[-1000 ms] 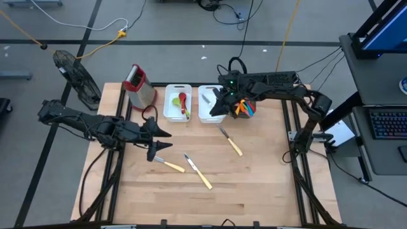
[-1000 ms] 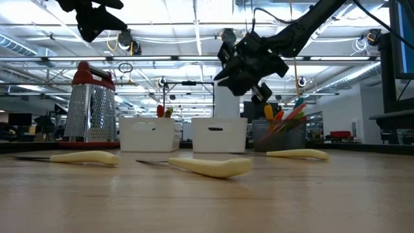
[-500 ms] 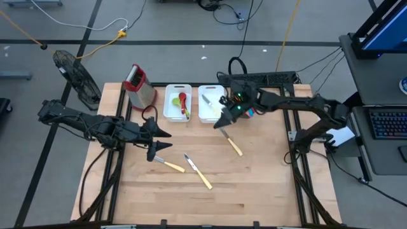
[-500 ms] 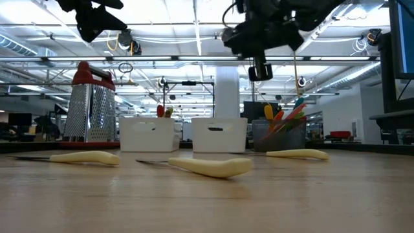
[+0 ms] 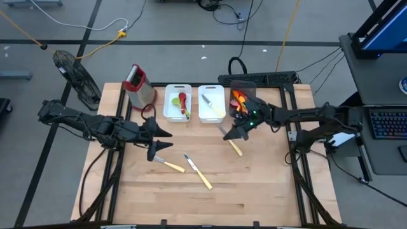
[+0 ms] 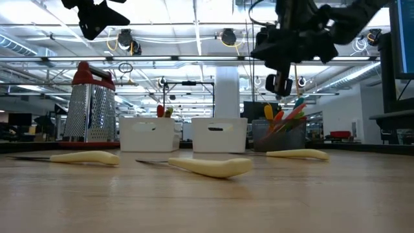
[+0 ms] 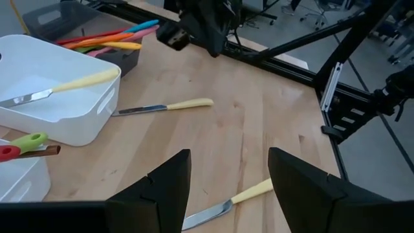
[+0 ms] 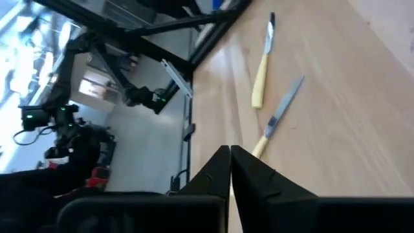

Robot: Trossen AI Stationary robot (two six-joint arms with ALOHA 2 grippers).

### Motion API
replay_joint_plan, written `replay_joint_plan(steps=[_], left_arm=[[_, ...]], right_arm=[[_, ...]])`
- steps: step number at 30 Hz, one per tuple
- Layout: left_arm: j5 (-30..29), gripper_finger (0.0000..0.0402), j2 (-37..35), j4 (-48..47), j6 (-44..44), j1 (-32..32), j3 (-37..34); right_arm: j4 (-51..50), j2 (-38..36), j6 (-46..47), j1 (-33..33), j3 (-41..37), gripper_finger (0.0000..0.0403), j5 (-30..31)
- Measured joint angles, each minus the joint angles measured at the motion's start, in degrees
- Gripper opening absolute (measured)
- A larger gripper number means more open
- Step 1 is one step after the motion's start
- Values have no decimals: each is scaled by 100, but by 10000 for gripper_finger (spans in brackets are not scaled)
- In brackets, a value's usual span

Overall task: Pick & Place Kitchen Items
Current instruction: Put the yellow knife into the right white bin

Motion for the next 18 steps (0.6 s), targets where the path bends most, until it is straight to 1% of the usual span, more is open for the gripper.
replay_joint_plan(steps=[4, 7, 11, 13, 18], left_arm=[[-2, 212, 0, 115, -5, 2, 0], [-3, 212, 0, 243, 16, 2, 0], [-6, 212, 0, 275, -27, 2, 0], [-6, 212, 0, 269, -18, 2, 0], [-7, 212, 0, 269, 43, 2, 0]], right_arm=[[992, -7, 193, 8, -485, 5, -291], [1582, -5, 236, 74, -694, 1, -283], [2269, -7, 178, 212, -727, 9, -261], [2508, -7, 133, 307, -727, 14, -79], [2692, -7, -47, 559, -727, 35, 689]])
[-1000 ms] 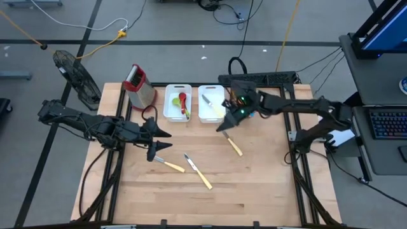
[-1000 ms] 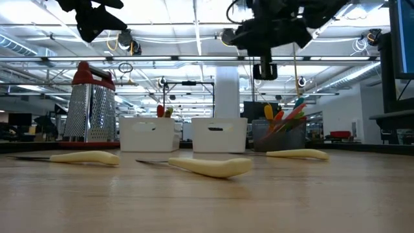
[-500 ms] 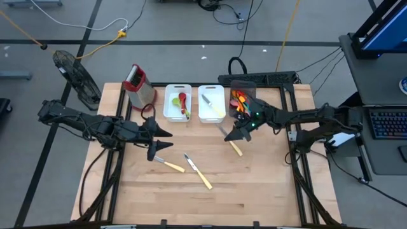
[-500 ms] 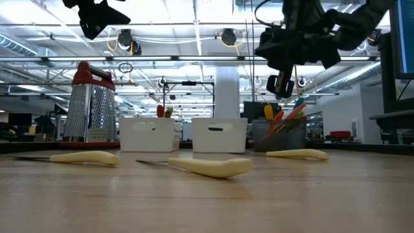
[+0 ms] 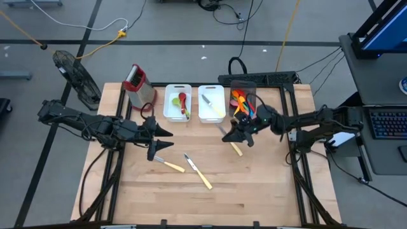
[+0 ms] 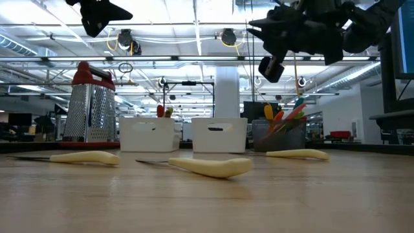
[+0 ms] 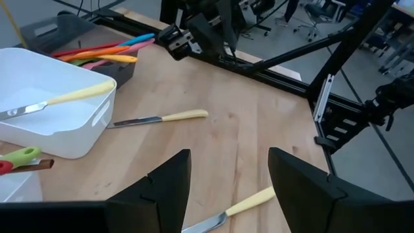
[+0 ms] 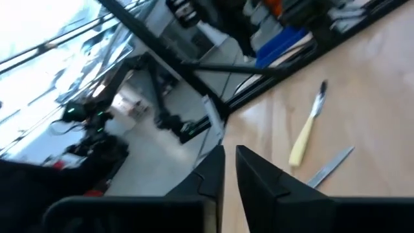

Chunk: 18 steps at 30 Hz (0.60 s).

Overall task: Pick & Place Kitchen Items
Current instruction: Put the yellow knife into the right white bin

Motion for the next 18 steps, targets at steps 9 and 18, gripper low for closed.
replay_joint_plan(steps=[9, 18], left_arm=[[13, 212, -14, 153, 416, 0, 0], [22, 212, -393, 57, 766, 0, 0]], right_arm=[[3, 2, -843, 532, 158, 104, 859], [-573, 0, -1914, 851, 742, 156, 844]])
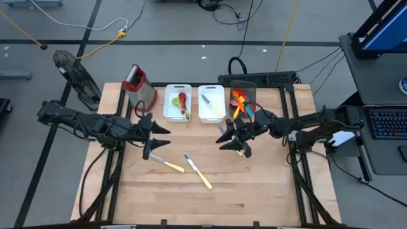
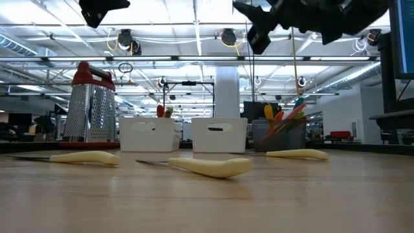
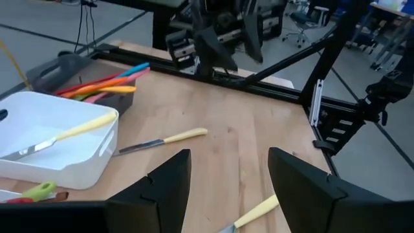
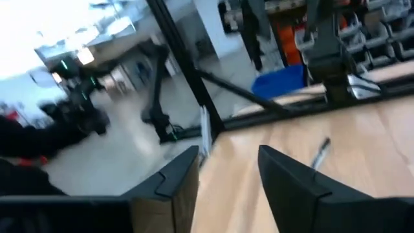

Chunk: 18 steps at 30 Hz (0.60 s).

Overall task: Pick & Place Kitchen Items
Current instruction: Put the yellow knife into the right white bin

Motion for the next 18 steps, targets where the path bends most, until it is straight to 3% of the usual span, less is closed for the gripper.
replay_joint_plan(steps=[6, 11, 14, 18], left_arm=[[6, 212, -191, -300, 25, 0, 0], [5, 212, -228, -487, 25, 0, 0], [4, 212, -228, -569, 25, 0, 0], [4, 212, -228, -575, 164, 0, 0]], right_arm=[[-2764, 2, -1118, 251, 875, 154, 29], [-5455, 4, -1872, 492, 1690, 156, 712], [-6671, 4, -1899, 592, 2008, 162, 1353], [-7454, 2, -1356, 613, 2087, 173, 1977]])
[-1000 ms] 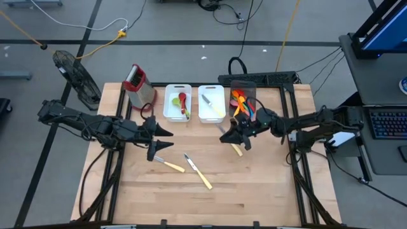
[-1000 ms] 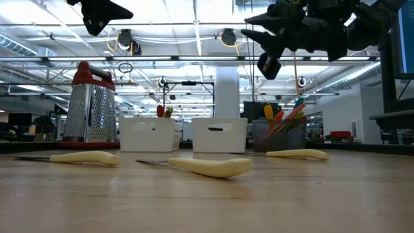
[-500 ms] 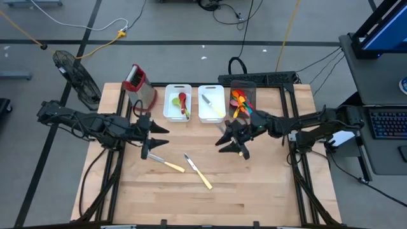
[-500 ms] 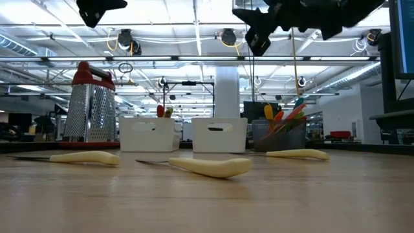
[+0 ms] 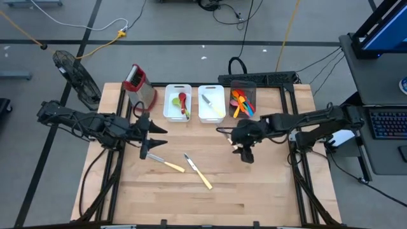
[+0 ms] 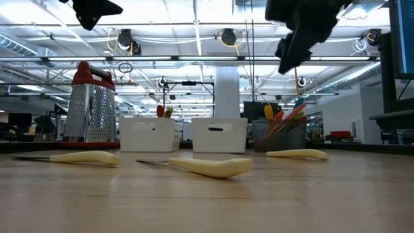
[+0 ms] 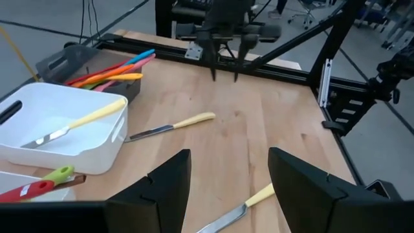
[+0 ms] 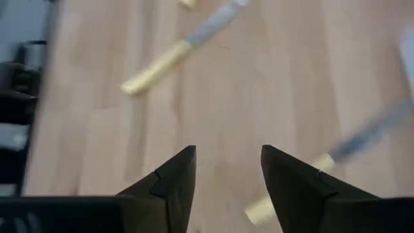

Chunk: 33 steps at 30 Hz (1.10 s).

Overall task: Pick & Place Kitchen Items
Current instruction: Put the yellow knife into the right white bin

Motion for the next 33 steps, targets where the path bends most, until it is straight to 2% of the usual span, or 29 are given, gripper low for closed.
replay_joint_plan(steps=[5, 14, 19, 26, 33], left_arm=[[0, 212, 0, 0, 106, 0, 0], [0, 212, 0, -4, 116, 0, 0], [-2, 212, 2, -17, 80, 0, 0], [-3, 212, 2, -167, -48, 0, 0], [-4, 212, 2, -192, -37, 0, 0]], right_arm=[[-182, 89, 574, -19, -122, 187, 420], [-291, 819, 968, -98, -147, 194, 438], [-311, 1253, 1229, -277, -149, 194, 722], [-593, 1531, 1632, -660, -149, 194, 663], [-563, 1708, 1993, -737, -149, 194, 200]])
